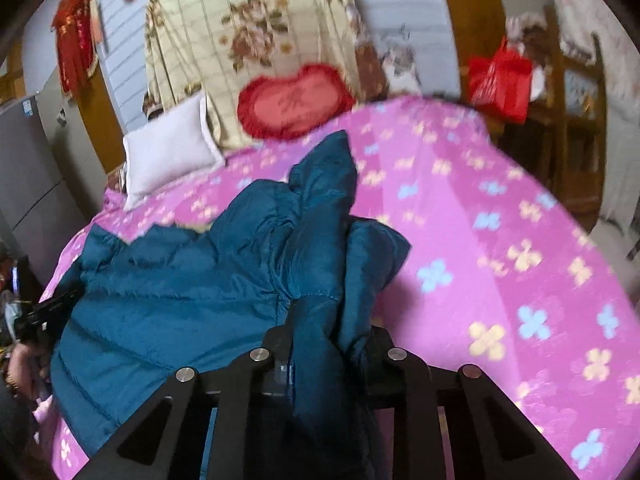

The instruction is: Fold large clothes

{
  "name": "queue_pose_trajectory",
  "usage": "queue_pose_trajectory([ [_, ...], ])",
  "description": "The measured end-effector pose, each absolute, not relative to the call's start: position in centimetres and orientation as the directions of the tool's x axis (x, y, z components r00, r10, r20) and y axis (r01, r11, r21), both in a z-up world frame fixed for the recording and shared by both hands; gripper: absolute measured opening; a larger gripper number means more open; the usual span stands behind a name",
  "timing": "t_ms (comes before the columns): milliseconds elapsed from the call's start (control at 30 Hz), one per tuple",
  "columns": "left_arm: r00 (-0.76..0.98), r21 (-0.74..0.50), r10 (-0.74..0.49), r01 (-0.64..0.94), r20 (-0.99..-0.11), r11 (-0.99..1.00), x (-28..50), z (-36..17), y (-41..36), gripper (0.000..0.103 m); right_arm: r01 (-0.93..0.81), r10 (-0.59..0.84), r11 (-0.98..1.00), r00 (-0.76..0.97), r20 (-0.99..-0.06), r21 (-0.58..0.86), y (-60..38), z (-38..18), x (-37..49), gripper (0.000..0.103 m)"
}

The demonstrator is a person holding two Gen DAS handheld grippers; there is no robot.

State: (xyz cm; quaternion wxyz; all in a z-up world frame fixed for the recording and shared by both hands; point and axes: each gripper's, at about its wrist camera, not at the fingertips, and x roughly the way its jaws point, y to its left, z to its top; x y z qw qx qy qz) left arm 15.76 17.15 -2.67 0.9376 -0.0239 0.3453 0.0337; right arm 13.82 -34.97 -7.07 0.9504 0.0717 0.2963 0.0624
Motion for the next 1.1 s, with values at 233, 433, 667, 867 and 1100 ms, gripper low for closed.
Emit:
queue_pose_trajectory([
  [233, 0.780, -0.046, 0.007, -0.047, -0.625, 0.998, 9.6, 2.2, 17.3, 0.015, -0.075, 0.107, 0.993, 0.889, -0.445, 0.089, -33.6, -2.6, 8.2, 0.020],
  [433, 0.790, -0.087, -0.049, -0.006, -0.611, 0.996, 3.8, 4.0, 17.1, 0.012, -0.076, 0.094, 0.995, 0.910, -0.404, 0.061, -33.7, -1.4, 2.8, 0.020],
  [667, 0.788, -0.052, -0.035, 0.004, -0.615, 0.999, 4.4, 2.0, 15.4, 0.012, -0.057, 0.127, 0.985, 0.883, -0.452, 0.166, -36.8, -5.4, 3.5, 0.020],
  [867, 0.647, -0.070, -0.031, -0.035, -0.762, 0.997, 7.7, -4.6, 15.5, 0.027, 0.040, 0.181, 0.936, 0.795, -0.579, 0.349, -39.7, -10.2, 6.5, 0.035],
  [1100, 0.666, -0.212, -0.126, -0.049, -0.735, 0.976, 8.0, -4.3, 18.4, 0.056, 0.102, 0.028, 0.969, 0.861, -0.509, 0.226, -39.3, -7.5, 3.7, 0.047],
])
